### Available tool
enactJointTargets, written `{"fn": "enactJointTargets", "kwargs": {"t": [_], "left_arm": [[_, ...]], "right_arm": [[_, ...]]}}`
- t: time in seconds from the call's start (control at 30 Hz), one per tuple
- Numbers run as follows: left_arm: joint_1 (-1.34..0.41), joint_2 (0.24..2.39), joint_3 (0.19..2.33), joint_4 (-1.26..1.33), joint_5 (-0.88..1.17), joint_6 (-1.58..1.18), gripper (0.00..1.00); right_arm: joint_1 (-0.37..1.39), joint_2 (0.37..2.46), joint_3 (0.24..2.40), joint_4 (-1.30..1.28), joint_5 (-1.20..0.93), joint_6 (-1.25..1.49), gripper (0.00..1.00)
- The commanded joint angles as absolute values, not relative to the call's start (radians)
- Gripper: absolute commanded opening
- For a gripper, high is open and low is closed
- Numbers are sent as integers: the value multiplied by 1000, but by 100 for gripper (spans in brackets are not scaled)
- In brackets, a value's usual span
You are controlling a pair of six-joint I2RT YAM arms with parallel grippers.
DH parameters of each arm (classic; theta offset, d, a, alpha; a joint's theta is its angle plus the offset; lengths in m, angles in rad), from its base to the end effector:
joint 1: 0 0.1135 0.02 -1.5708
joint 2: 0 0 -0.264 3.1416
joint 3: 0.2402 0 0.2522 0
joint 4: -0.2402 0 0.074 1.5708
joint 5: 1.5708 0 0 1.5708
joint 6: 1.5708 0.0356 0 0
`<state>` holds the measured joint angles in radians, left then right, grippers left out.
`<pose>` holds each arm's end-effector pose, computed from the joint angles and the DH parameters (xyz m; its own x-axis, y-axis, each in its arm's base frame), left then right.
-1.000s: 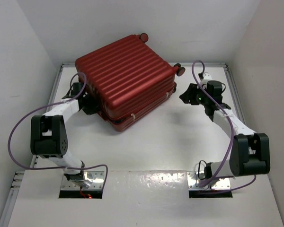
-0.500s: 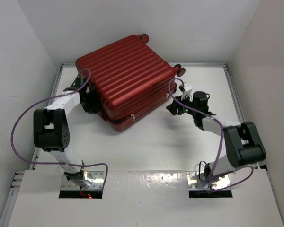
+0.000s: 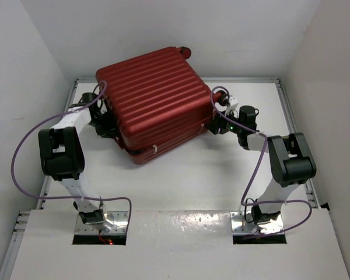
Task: Pack the luggage
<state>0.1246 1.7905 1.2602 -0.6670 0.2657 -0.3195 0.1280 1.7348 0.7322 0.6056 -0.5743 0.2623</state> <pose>0.3571 0.0353 0.1981 -0.8693 -0.4143 -0.2696 -0.3137 0.8839 -0.3467 0.3360 0.0627 0.1596 -0.5270 0.1517 -0.8362 -0.4840 0.7553 0.4420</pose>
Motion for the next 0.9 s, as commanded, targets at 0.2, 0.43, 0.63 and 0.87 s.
{"fn": "enactJointTargets", "kwargs": {"t": [0.2, 0.43, 0.63, 0.87], "left_arm": [[115, 1902, 1293, -782, 233, -41, 0], [115, 1911, 1293, -782, 233, -51, 0], [115, 1911, 1293, -782, 233, -51, 0], [115, 1911, 1284, -782, 233, -60, 0]], "right_arm": [[172, 1661, 678, 730, -762, 262, 43], [219, 1580, 581, 719, -706, 238, 46], [279, 1591, 583, 732, -493, 262, 52], [317, 1620, 623, 744, -308, 249, 52]]}}
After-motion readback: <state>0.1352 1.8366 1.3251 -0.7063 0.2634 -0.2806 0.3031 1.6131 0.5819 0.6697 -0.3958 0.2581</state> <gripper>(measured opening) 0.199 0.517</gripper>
